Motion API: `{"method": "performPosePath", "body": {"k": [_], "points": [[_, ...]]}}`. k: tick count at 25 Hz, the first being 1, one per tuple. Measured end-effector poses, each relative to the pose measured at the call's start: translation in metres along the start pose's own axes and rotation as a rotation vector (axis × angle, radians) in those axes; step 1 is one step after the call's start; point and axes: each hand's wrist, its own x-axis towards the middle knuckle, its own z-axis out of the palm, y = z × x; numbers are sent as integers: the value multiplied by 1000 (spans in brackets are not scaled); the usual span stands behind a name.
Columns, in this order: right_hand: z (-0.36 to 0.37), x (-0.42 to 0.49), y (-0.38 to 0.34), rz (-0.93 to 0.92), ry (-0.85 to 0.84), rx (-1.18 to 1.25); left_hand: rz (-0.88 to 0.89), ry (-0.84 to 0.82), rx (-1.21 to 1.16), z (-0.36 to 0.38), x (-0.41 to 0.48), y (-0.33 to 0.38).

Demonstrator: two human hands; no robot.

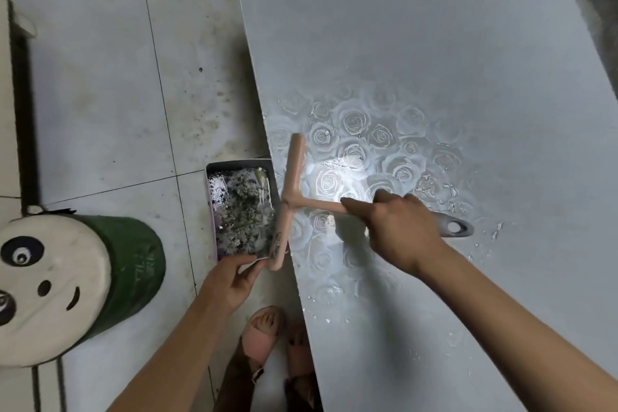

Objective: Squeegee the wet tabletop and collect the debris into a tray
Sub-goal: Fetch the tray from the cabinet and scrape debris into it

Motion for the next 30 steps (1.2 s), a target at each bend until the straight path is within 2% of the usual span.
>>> {"method": "performPosePath", "body": {"k": [2, 4, 6, 9, 12, 14, 16, 18, 20, 21, 23, 27, 30], "points": [[-16, -18, 21, -42, 41, -6, -11, -37, -71, 0, 0, 1], [-29, -42, 48, 29, 101, -49, -4, -71, -114, 1, -1, 1], [-33, -43, 55, 94, 17, -136, 3, -84, -125, 2, 0, -1], [-18, -3, 17, 45, -85, -5, 9, -79, -71, 1, 1, -1], [-13, 30, -9, -41, 67, 29, 19, -92, -82, 1, 8, 3], [-21, 21, 17, -17, 108, 77, 19, -98, -86, 3, 11, 8], [-32, -10, 60, 64, 74, 202, 23, -82, -96, 7, 12, 14], [-38, -44, 116, 172, 20, 174, 29, -90, -95, 14, 11, 22], [-38, -72, 171, 329, 50, 181, 30, -101, -69, 20, 12, 31], [-35, -81, 190, 370, 81, 140, 31, -105, -62, 24, 14, 37], [-19, -94, 206, 391, 35, 88, 28, -93, -70, 30, 17, 48], [-14, -29, 134, 243, -66, 76, 13, -92, -68, 51, 24, 68], [-20, 59, 71, 124, 13, 82, 4, -111, -91, 66, 30, 86]]}}
